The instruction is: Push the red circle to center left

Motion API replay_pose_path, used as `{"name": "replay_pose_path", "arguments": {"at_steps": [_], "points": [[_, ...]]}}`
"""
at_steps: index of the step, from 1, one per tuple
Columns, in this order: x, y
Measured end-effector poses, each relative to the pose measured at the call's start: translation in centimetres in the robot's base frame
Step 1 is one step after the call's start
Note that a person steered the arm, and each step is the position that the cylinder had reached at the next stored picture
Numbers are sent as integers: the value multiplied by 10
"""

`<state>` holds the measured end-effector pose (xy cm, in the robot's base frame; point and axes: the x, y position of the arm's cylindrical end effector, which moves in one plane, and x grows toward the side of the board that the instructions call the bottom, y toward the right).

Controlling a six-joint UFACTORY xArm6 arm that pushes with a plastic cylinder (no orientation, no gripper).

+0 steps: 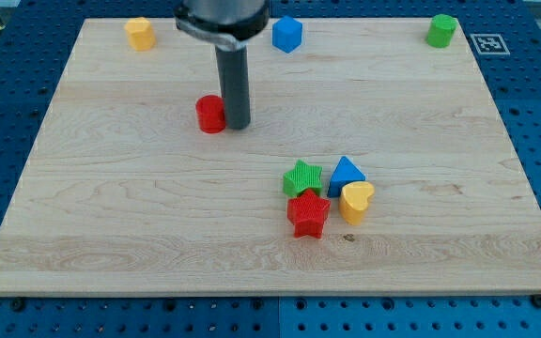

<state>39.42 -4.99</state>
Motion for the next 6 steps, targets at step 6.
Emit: {"name": "replay_pose_path", "arguments": {"at_steps": [6], "points": [[1, -26]]}}
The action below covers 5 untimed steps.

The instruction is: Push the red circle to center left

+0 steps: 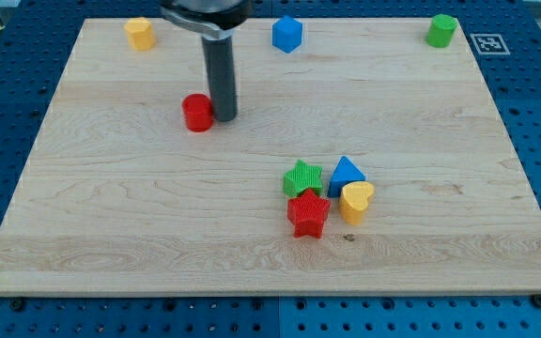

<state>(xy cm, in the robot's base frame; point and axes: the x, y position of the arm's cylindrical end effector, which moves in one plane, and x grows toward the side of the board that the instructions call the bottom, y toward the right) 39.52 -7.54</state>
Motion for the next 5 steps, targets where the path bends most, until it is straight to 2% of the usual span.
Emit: {"name": "replay_pose_path", "arguments": {"at_steps": [3, 5], "points": [[1, -85], [13, -104]]}}
